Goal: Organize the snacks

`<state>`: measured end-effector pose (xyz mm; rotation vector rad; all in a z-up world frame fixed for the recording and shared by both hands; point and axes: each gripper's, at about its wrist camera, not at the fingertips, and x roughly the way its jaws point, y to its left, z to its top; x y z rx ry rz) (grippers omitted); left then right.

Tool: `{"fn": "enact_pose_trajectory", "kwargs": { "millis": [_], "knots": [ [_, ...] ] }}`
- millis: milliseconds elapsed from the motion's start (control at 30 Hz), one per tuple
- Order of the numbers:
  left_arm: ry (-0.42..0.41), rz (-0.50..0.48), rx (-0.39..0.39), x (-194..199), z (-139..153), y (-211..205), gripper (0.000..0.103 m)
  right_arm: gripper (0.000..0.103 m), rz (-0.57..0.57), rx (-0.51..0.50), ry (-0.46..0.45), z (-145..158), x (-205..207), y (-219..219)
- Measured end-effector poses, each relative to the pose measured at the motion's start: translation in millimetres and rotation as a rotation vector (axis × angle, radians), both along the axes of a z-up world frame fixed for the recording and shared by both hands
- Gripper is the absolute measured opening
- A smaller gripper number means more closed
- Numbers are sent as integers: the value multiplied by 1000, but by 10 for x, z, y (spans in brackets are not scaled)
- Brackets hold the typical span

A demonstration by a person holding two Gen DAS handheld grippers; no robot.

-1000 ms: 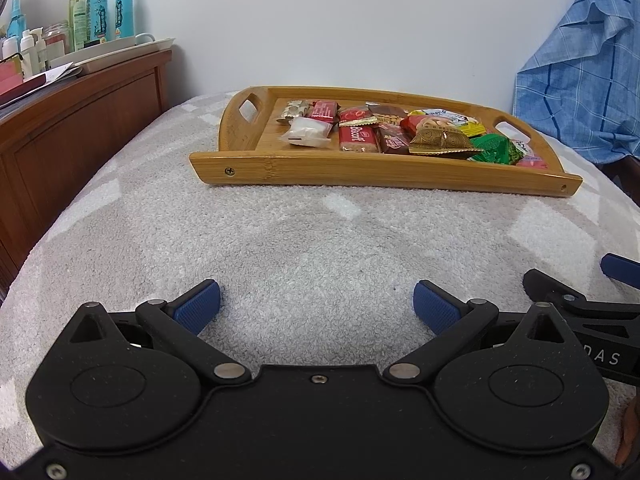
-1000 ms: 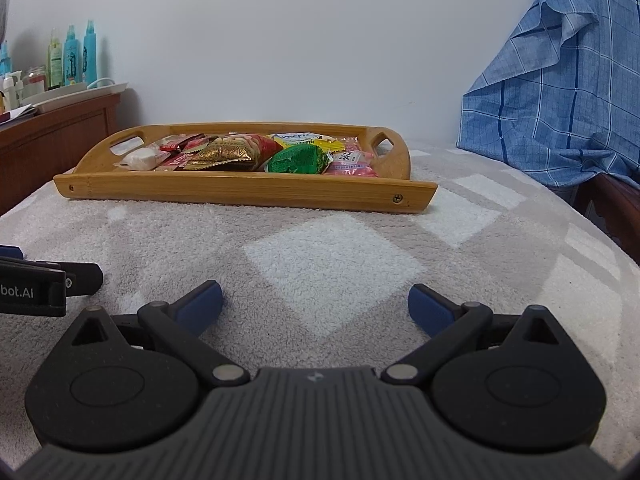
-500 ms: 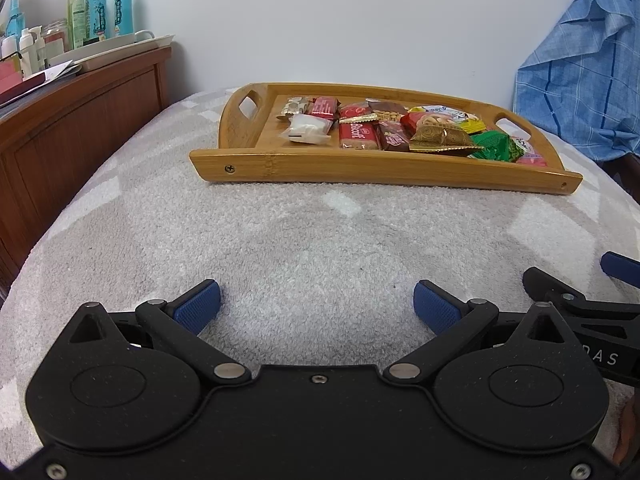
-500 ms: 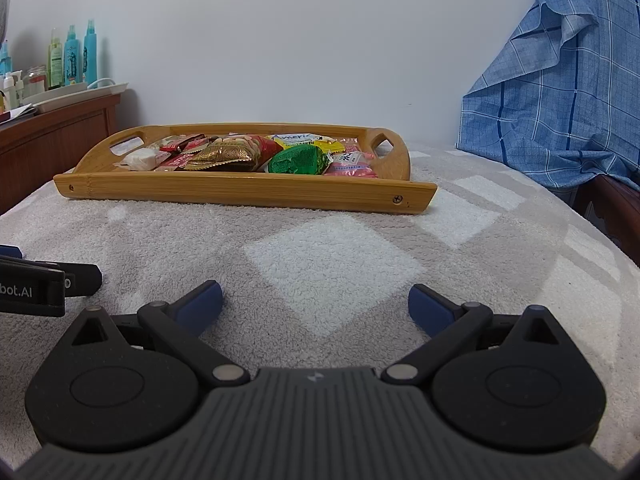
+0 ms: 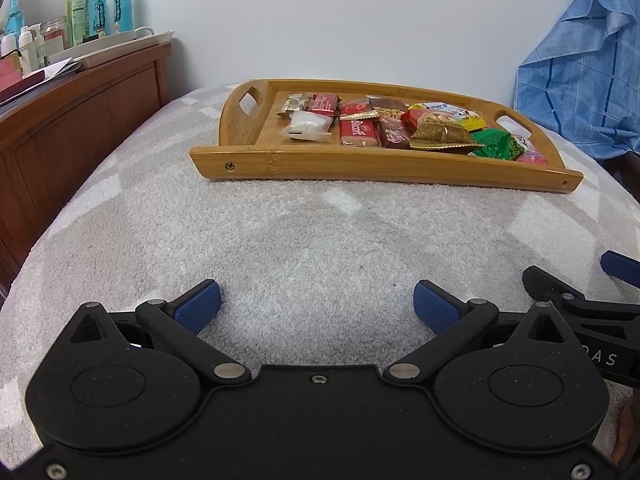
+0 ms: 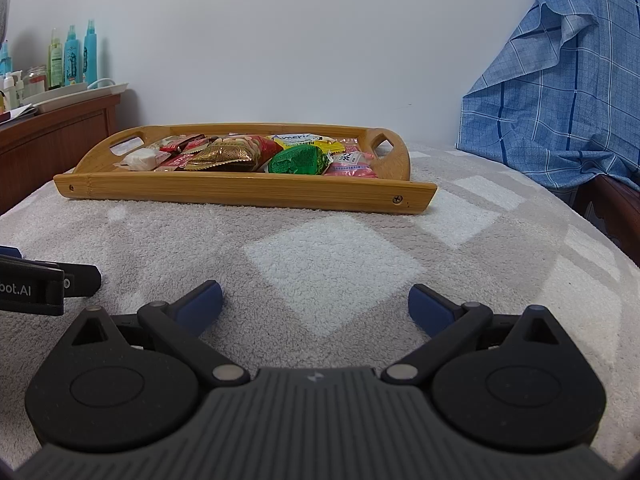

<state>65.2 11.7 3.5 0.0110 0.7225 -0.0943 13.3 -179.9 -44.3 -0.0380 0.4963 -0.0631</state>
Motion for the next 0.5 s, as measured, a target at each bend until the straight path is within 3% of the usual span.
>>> {"fn": "enact_pose_trajectory", "kwargs": {
  "millis": [500],
  "knots": [
    [7,2,-6,-1,0,7,103,103,0,0,0,-2,1,0]
  ]
}}
